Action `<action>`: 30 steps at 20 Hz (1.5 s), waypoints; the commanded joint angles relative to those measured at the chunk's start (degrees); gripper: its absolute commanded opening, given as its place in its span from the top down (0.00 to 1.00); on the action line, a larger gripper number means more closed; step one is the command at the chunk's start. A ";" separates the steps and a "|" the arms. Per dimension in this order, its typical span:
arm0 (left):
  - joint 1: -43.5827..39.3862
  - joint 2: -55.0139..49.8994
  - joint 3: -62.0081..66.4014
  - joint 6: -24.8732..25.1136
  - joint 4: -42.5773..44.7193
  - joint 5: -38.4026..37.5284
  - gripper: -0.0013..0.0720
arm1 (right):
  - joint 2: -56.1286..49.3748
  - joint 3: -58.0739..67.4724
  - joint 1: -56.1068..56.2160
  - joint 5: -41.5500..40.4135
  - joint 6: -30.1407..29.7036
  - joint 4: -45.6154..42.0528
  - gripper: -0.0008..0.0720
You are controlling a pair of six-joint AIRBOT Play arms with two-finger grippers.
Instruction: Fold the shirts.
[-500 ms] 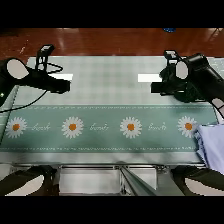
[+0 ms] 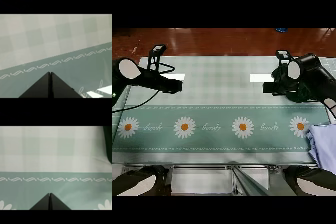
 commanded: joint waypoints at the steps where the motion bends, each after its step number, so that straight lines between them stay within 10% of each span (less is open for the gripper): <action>1: 0.04 -0.04 0.00 0.02 0.02 0.02 0.96 | -0.02 -0.02 -0.02 0.02 0.02 0.02 0.95; 12: 0.07 -0.74 0.00 0.04 -0.15 12.02 0.96 | -0.09 -0.02 -0.02 -11.93 0.02 -2.69 0.95; 13: 0.13 -1.11 0.00 0.02 0.94 15.02 0.90 | -0.11 -0.02 -0.02 -15.91 0.11 -6.84 0.81; 15: 0.15 -2.75 -0.13 -0.07 1.99 22.84 0.28 | -1.29 -0.04 -0.02 -24.30 3.39 -18.60 0.46; 18: 0.85 -5.81 0.07 -0.02 2.34 28.13 0.29 | -6.91 0.04 -2.43 -26.03 12.20 -35.76 0.42; 21: 1.42 -6.34 -0.04 0.02 2.38 28.30 0.29 | -10.91 0.02 -11.34 -26.75 19.45 -29.42 0.43; 30: 2.12 -5.99 3.39 -5.99 1.95 21.22 0.29 | -19.37 0.02 -25.68 -19.37 1.03 -7.17 0.52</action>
